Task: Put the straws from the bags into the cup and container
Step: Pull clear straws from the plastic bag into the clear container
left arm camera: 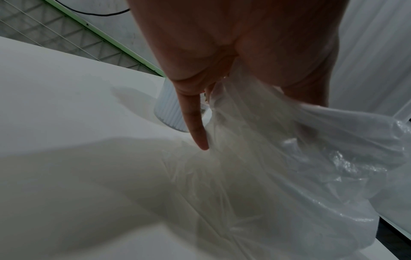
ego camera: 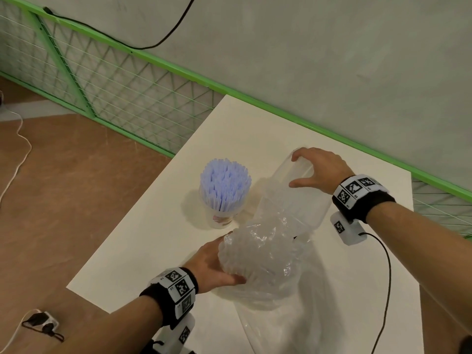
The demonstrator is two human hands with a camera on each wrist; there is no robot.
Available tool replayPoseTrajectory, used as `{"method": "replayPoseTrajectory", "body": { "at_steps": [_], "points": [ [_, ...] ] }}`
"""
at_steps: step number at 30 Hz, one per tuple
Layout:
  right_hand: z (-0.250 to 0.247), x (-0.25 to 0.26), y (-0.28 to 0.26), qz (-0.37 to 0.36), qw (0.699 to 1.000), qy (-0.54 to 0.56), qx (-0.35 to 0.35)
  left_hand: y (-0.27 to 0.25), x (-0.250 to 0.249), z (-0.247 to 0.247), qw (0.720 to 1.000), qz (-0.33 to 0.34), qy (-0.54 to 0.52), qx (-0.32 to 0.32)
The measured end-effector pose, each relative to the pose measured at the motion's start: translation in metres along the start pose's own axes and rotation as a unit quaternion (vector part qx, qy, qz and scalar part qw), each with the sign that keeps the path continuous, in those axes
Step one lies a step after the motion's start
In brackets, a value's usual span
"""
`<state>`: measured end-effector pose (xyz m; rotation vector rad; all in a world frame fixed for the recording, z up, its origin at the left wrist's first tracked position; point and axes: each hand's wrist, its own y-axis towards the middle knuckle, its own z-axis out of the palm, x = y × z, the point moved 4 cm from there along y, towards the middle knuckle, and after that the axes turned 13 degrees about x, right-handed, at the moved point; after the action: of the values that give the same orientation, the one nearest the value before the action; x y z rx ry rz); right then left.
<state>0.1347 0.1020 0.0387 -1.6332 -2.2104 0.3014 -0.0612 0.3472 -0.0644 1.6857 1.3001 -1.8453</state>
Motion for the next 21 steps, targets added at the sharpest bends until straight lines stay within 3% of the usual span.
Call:
{"method": "replayPoseTrajectory", "body": {
  "at_steps": [4,14,19,21],
  "points": [
    [-0.010,0.001,-0.008,-0.010,0.996,0.089,0.017,0.002,0.001,0.000,1.000,0.001,0.004,0.001],
    [-0.013,-0.002,-0.001,-0.024,0.994,0.094,0.055,0.004,0.006,-0.001,1.000,-0.006,0.011,-0.001],
    [-0.019,-0.004,0.003,-0.076,0.979,0.124,-0.146,0.003,0.007,0.000,1.000,-0.004,0.000,0.001],
    [-0.021,-0.007,0.002,-0.064,0.969,0.157,-0.177,0.003,0.007,-0.001,1.000,-0.003,-0.004,0.001]
  ]
}}
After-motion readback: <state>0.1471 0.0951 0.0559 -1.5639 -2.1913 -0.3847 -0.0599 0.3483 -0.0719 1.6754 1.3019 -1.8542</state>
